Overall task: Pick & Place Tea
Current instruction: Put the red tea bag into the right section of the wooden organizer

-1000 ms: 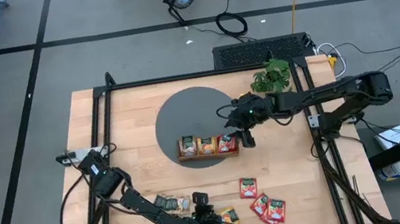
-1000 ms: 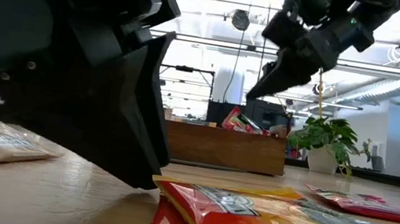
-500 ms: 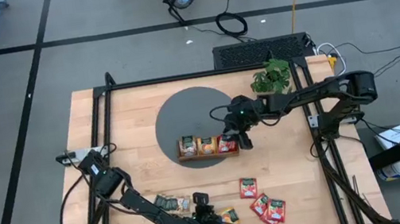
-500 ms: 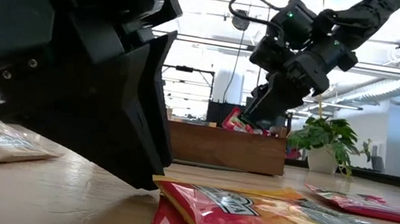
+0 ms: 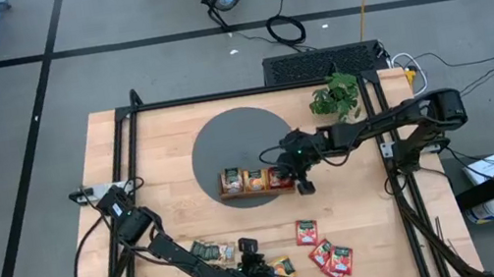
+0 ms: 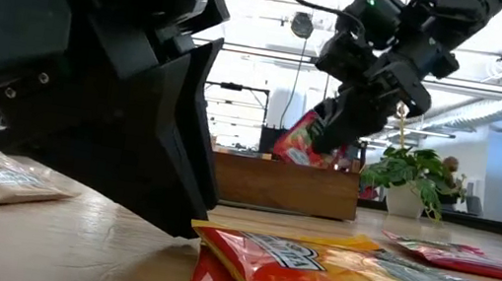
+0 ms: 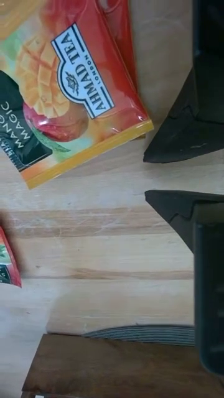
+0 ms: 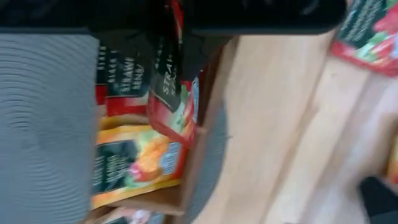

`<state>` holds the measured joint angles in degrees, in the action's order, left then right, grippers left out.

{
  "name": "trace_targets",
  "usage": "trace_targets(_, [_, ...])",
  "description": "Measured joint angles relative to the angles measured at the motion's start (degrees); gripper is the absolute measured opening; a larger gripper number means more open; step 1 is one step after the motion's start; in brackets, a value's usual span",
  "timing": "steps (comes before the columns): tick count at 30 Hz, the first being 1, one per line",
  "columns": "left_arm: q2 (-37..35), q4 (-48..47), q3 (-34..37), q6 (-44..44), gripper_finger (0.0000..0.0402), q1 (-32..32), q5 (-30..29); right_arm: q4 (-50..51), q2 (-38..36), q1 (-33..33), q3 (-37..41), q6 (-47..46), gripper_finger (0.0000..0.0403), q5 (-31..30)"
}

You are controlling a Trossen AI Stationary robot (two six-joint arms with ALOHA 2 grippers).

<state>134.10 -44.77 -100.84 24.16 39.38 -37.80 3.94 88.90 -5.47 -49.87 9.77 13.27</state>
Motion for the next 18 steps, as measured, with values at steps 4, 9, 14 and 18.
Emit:
trace_targets(4, [0.0, 0.0, 0.0, -0.3, 0.0088, -0.3, 0.0, 9.1, 0.0, 1.5, -5.8, 1.0, 0.0004, -4.6])
trace_targets(9, [0.0, 0.0, 0.0, -0.4, 0.0088, -0.5, 0.0, 24.0, 0.6, 2.2, -15.6, 1.4, 0.0001, -7.3])
trace_targets(14, [0.0, 0.2, 0.0, -0.4, 0.0088, -0.4, 0.0, 33.0, 5.1, 2.2, -22.2, 0.7, 0.0001, -6.9])
trace_targets(18, [0.0, 0.6, 0.0, -0.5, 0.0088, -0.4, 0.0, 39.2, 12.5, 2.2, -27.9, 2.3, 0.0001, -5.8])
